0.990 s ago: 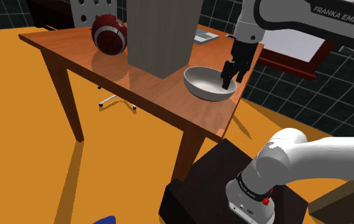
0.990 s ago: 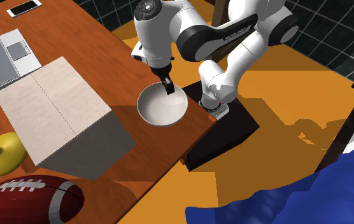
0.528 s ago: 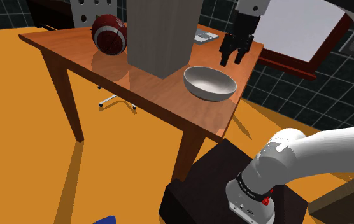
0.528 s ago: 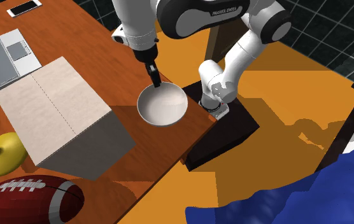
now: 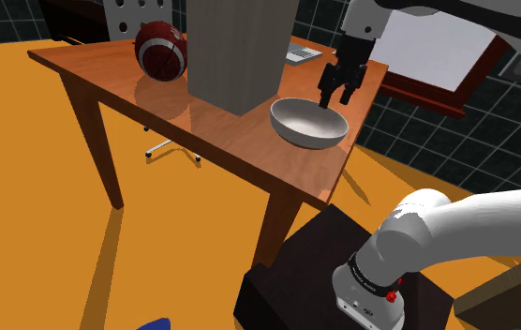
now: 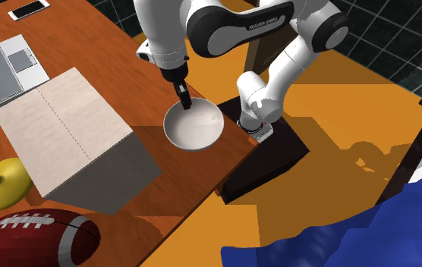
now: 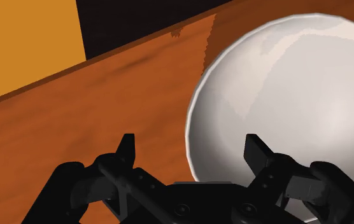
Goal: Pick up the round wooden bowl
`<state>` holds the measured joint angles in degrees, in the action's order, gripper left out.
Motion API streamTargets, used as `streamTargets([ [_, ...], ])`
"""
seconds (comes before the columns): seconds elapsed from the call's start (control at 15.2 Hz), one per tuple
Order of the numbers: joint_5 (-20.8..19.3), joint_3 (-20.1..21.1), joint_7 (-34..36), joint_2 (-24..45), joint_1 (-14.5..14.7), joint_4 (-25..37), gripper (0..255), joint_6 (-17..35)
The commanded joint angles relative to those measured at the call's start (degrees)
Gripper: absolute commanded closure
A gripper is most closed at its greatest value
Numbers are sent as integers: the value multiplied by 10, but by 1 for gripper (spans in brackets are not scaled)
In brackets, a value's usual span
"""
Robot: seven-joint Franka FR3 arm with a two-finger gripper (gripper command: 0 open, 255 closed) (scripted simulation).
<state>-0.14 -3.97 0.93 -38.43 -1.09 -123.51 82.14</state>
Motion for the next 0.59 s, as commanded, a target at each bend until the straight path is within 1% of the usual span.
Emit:
streamTargets([
  [0.0, 0, 0, 0, -1, 0, -3, 0, 2],
  [0.07, 0, 0, 1, 0, 0, -2, 255, 2],
  [0.53, 0, 1, 1, 0, 0, -3, 255, 2],
])
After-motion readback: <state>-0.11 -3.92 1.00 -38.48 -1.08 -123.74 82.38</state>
